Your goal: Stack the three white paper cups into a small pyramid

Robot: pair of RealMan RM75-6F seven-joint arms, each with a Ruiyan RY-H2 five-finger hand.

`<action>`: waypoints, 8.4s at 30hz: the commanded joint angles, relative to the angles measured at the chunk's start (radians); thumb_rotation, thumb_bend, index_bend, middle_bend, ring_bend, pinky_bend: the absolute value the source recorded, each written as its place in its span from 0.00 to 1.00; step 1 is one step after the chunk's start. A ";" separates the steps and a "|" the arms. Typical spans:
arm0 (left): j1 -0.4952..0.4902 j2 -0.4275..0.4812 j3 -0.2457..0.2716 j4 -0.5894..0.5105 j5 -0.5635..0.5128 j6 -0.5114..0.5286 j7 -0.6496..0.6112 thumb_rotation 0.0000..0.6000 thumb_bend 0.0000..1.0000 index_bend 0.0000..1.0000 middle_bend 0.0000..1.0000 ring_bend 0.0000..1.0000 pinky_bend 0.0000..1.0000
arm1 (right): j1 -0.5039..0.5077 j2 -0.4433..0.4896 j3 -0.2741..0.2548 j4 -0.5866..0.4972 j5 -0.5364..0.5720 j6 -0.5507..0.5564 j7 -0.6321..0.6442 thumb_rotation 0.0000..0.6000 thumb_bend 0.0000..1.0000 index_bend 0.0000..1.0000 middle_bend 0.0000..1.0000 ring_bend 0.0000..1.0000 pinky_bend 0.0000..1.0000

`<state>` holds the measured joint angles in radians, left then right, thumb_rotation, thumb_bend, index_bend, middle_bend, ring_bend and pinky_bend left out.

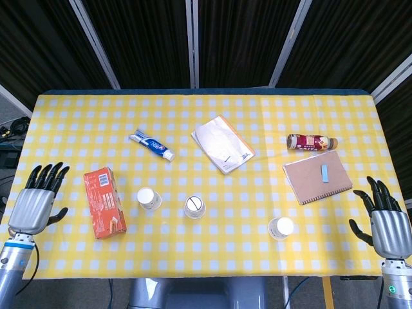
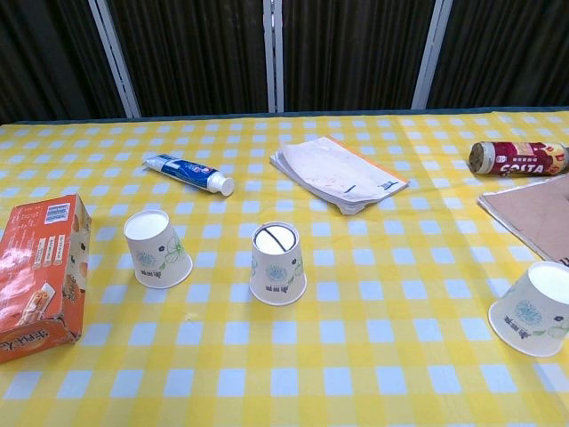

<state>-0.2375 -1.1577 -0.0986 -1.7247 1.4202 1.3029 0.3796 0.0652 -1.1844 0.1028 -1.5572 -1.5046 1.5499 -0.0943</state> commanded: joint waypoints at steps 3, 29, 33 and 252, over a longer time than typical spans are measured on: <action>-0.083 -0.010 -0.025 -0.052 -0.057 -0.107 0.092 1.00 0.28 0.15 0.00 0.00 0.00 | 0.002 0.001 0.003 0.008 0.009 -0.008 0.015 1.00 0.16 0.29 0.05 0.00 0.27; -0.434 -0.265 -0.060 -0.044 -0.503 -0.321 0.533 1.00 0.33 0.21 0.00 0.00 0.00 | 0.011 0.016 0.031 0.056 0.087 -0.060 0.115 1.00 0.16 0.29 0.05 0.00 0.28; -0.462 -0.293 -0.049 -0.029 -0.532 -0.315 0.542 1.00 0.33 0.26 0.00 0.00 0.00 | 0.012 0.017 0.032 0.060 0.091 -0.064 0.124 1.00 0.16 0.29 0.05 0.00 0.28; 0.066 0.105 0.097 -0.061 0.157 0.143 -0.207 1.00 0.25 0.00 0.00 0.00 0.00 | 0.733 -0.376 0.078 -0.451 0.591 -0.312 -0.710 1.00 0.19 0.29 0.04 0.00 0.13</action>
<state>-0.1716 -1.0525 -0.0019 -1.7854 1.5772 1.4461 0.1727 0.7980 -1.5595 0.1813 -2.0086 -0.9138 1.2367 -0.8042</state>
